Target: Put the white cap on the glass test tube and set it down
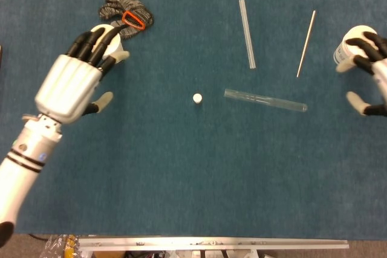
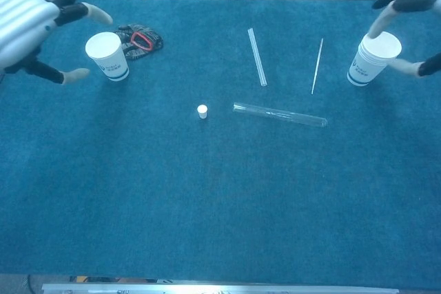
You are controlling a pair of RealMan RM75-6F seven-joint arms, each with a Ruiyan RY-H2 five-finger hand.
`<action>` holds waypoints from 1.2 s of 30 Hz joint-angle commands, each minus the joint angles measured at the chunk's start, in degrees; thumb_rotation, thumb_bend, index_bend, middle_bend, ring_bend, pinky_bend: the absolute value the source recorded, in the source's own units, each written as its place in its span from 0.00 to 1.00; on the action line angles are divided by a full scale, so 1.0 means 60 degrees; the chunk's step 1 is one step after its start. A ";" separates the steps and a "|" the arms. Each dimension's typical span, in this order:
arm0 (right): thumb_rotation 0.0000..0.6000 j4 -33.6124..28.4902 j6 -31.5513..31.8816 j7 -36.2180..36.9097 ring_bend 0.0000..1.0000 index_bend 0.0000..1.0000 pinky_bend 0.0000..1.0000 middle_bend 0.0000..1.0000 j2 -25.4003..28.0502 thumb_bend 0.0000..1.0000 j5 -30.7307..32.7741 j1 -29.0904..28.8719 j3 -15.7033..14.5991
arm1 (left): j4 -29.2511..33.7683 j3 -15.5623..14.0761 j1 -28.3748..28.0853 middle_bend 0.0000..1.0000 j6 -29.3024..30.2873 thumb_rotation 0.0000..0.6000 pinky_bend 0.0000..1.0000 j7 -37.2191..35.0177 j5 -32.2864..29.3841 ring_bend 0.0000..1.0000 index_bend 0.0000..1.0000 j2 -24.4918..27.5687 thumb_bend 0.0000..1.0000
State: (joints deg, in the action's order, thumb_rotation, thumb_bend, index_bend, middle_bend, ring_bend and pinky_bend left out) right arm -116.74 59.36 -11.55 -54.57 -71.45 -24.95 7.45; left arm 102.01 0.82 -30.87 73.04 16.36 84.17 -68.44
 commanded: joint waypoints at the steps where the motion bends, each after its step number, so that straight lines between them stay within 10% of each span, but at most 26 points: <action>1: 1.00 0.0126 -0.0247 -0.1207 0.02 0.38 0.13 0.17 -0.0920 0.29 0.0973 -0.0624 0.0125 | 0.0044 -0.0124 0.0179 0.00 0.0151 1.00 0.00 -0.0135 0.0285 0.00 0.21 0.0227 0.24; 17: 1.00 0.0599 0.0886 -0.5431 0.02 0.42 0.14 0.19 -0.3860 0.23 0.3877 -0.2264 -0.0098 | 0.0171 -0.0440 0.0610 0.00 0.0384 1.00 0.00 -0.0495 0.1593 0.00 0.20 0.0662 0.24; 36: 1.00 0.2931 0.1332 -0.6578 0.02 0.44 0.14 0.19 -0.6326 0.23 0.5115 -0.2986 -0.0291 | -0.0197 -0.0485 0.0677 0.00 0.0157 1.00 0.00 -0.1044 0.2270 0.00 0.20 0.0432 0.24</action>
State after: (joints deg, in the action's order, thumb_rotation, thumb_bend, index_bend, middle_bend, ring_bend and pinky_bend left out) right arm -99.76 67.39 -50.67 -91.93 -41.22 -42.53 5.70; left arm 100.89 -2.08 -26.82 74.04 10.17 97.74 -65.82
